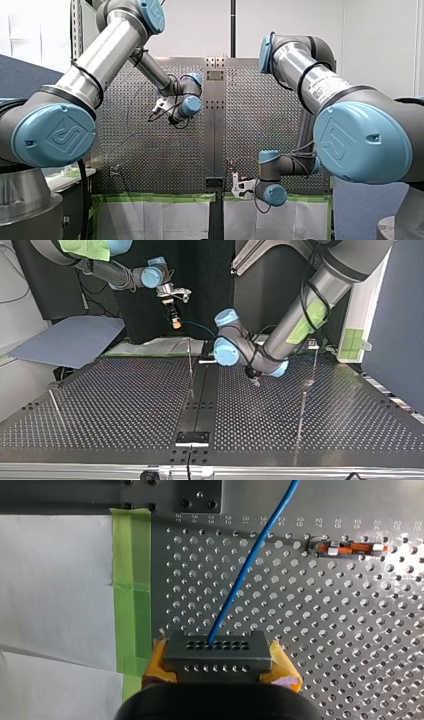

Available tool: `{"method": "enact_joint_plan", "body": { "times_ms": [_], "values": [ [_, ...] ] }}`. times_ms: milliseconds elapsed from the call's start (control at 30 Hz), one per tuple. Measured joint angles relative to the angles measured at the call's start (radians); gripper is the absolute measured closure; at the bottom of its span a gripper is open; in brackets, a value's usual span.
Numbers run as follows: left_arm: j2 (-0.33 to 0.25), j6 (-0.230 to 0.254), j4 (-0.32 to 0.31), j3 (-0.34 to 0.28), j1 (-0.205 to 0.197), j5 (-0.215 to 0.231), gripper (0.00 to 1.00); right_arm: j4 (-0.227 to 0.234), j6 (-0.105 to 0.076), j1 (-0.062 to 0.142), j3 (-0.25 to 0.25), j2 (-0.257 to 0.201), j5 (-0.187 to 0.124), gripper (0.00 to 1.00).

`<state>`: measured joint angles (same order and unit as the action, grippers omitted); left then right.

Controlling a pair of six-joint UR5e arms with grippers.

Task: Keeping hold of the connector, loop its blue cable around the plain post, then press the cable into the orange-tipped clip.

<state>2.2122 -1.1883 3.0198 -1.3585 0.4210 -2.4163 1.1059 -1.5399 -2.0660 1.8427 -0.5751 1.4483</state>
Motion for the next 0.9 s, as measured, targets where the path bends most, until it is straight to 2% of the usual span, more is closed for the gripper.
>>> {"method": "enact_joint_plan", "body": {
  "times_ms": [200,433,900],
  "values": [
    [0.026,0.011,-0.013,-0.001,0.011,0.011,0.0,-0.001,0.0,-0.001,0.0,0.0,0.0,1.0],
    [0.082,0.022,-0.02,-0.001,0.029,-0.001,0.0,-0.002,-0.001,-0.001,0.0,0.0,-0.004,1.0],
    [0.096,0.05,-0.04,-0.002,0.049,0.011,0.0,-0.003,0.0,-0.005,0.0,0.0,-0.008,1.0]
  ]
}}
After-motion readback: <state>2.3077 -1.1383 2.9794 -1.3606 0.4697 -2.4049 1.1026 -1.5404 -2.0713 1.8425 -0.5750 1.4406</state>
